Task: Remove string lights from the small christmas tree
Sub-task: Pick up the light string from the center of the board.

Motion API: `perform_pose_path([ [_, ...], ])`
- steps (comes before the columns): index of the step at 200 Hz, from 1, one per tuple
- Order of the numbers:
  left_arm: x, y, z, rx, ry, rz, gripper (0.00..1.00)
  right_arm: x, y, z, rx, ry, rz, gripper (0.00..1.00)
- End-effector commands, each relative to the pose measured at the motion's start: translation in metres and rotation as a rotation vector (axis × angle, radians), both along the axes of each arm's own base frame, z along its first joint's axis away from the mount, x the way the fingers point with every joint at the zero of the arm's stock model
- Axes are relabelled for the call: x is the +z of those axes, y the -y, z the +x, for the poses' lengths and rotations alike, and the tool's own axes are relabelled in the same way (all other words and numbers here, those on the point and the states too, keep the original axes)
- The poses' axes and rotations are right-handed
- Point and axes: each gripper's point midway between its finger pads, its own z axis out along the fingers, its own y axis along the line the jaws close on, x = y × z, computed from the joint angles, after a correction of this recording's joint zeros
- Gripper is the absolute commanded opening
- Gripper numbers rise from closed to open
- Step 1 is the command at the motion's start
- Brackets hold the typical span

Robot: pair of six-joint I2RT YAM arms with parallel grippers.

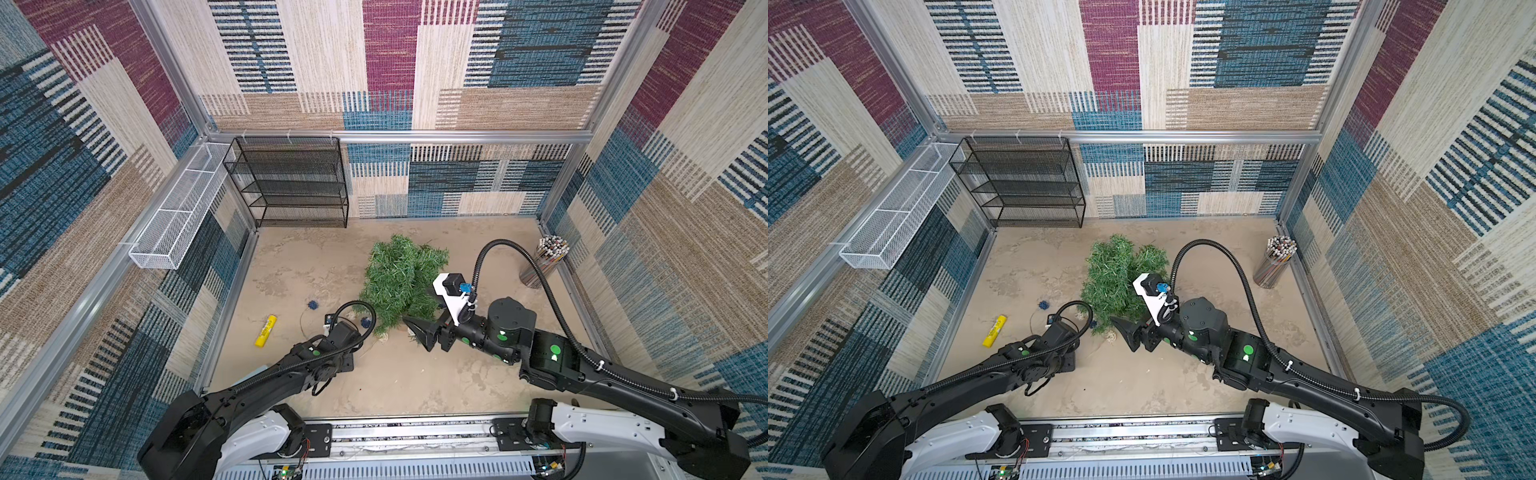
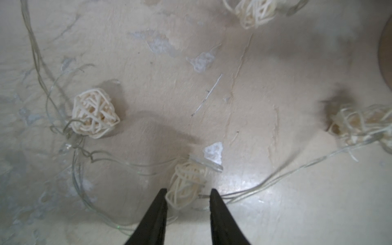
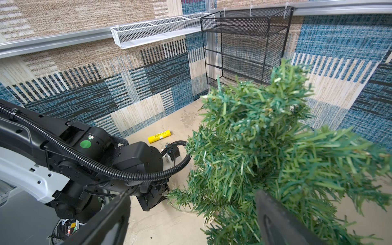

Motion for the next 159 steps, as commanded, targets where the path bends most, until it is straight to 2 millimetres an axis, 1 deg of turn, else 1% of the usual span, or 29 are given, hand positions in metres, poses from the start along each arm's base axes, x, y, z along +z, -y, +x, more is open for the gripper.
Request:
perform_pose_path([
  [1,0.007,0.008,0.013,-0.014,0.045,-0.017,0.26,0.004,0.002,0.002,-0.020,0.013,0.015,0.94],
  [18,0.005,0.010,0.014,-0.016,0.036,-0.010,0.16,0.004,0.002,0.003,-0.023,0.016,0.013,0.94],
  [34,0.006,0.008,0.015,-0.004,0.033,0.000,0.16,0.002,0.000,0.003,-0.023,0.018,0.006,0.94],
  [44,0.006,0.005,0.015,0.009,0.032,0.015,0.19,0.001,0.000,0.004,-0.023,0.016,0.000,0.93],
  [52,0.006,0.003,0.015,0.018,0.034,0.025,0.26,0.000,-0.001,0.004,-0.025,0.016,-0.002,0.93],
  [75,0.006,0.000,0.018,0.030,0.046,0.048,0.49,-0.001,-0.002,0.005,-0.024,0.016,-0.009,0.93],
  [86,0.007,0.002,0.021,0.024,0.054,0.045,0.56,-0.001,-0.002,0.005,-0.024,0.016,-0.010,0.93],
  [94,0.007,0.004,0.023,0.018,0.062,0.038,0.60,-0.001,-0.002,0.005,-0.023,0.017,-0.011,0.94],
  [119,0.006,0.009,0.029,0.009,0.077,0.033,0.61,-0.003,-0.003,0.005,-0.022,0.014,-0.013,0.93],
  [159,-0.001,0.015,0.036,-0.006,0.087,0.032,0.60,-0.003,-0.003,0.005,-0.025,0.015,-0.016,0.94],
])
